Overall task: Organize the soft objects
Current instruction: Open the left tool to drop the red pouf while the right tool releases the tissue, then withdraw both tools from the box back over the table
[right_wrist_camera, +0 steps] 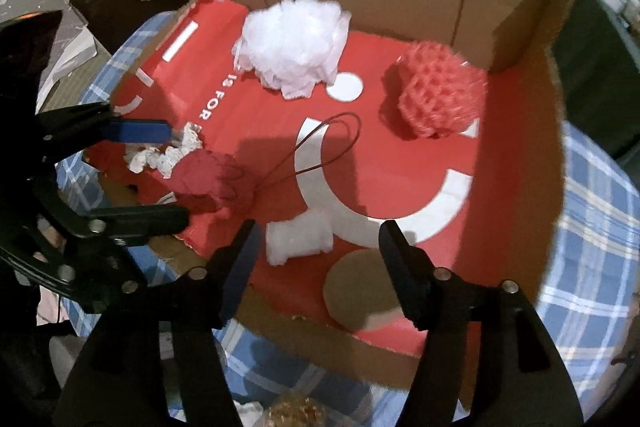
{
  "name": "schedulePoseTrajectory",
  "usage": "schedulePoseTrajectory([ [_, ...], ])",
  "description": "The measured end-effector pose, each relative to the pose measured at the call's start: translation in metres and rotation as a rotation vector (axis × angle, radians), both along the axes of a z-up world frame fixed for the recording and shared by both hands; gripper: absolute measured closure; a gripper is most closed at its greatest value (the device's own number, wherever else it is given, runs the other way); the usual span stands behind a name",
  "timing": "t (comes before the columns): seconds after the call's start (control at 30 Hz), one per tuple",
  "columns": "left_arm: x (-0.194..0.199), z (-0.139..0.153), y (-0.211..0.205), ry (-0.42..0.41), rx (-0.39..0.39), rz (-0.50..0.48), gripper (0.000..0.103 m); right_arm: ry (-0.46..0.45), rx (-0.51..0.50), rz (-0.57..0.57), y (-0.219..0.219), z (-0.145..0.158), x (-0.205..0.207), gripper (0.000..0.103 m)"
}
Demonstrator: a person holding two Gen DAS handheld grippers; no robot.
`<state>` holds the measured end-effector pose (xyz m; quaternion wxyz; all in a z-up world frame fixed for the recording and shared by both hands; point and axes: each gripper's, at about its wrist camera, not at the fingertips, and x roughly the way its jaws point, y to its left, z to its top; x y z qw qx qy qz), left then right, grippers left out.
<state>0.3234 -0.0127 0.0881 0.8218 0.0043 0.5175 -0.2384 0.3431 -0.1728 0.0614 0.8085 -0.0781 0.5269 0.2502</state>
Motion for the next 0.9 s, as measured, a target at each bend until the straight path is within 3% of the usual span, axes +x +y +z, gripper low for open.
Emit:
schedulePoseTrajectory([
  [0.13,-0.027,0.024,0.010,-0.081,-0.021,0.041,0.007,-0.074,0.017,-0.038,-0.013,0.025,-0.022,0.031],
  [0.23,-0.050,0.046,0.012,-0.159,-0.037,0.074,0.000,-0.132,0.055,-0.074,-0.027,0.046,-0.047,0.028],
  [0.4,-0.098,0.077,0.018,-0.325,-0.050,0.114,0.000,-0.253,0.096,-0.127,-0.039,0.080,-0.085,0.018],
  [0.53,-0.135,0.096,0.021,-0.433,-0.060,0.153,0.000,-0.375,0.110,-0.175,-0.050,0.104,-0.126,0.018],
  [0.73,-0.184,0.110,0.022,-0.546,-0.084,0.175,0.000,-0.551,0.097,-0.204,-0.057,0.124,-0.192,0.013],
  [0.9,-0.223,0.114,0.021,-0.618,-0.113,0.199,0.000,-0.666,0.080,-0.220,-0.056,0.123,-0.241,0.009],
])
